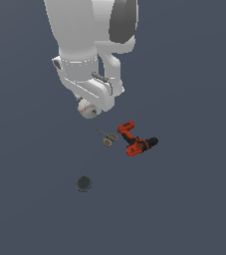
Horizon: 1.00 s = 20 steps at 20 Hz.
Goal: Pick up a designated object from a clutter of objects.
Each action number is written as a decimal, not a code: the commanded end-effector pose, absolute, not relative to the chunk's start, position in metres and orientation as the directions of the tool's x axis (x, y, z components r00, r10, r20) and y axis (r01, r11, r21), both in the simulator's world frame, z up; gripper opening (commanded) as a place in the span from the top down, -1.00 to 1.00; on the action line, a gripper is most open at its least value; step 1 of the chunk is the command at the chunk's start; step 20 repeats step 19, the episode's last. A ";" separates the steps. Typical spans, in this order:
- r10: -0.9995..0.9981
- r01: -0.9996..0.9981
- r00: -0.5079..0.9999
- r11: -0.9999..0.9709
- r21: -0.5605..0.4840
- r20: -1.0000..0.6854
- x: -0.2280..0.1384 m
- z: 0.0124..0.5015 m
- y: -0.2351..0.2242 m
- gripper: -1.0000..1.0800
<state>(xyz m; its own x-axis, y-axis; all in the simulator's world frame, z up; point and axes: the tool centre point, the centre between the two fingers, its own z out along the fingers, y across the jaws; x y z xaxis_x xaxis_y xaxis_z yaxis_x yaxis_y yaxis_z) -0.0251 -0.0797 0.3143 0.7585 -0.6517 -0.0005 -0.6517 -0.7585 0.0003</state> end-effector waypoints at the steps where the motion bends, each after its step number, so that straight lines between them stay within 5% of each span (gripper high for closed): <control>1: -0.652 -0.652 0.759 -0.759 0.000 0.000 -0.027 0.341 -0.083 1.00; 20: -0.651 -0.651 0.759 -0.759 0.000 0.000 -0.028 0.424 -0.093 1.00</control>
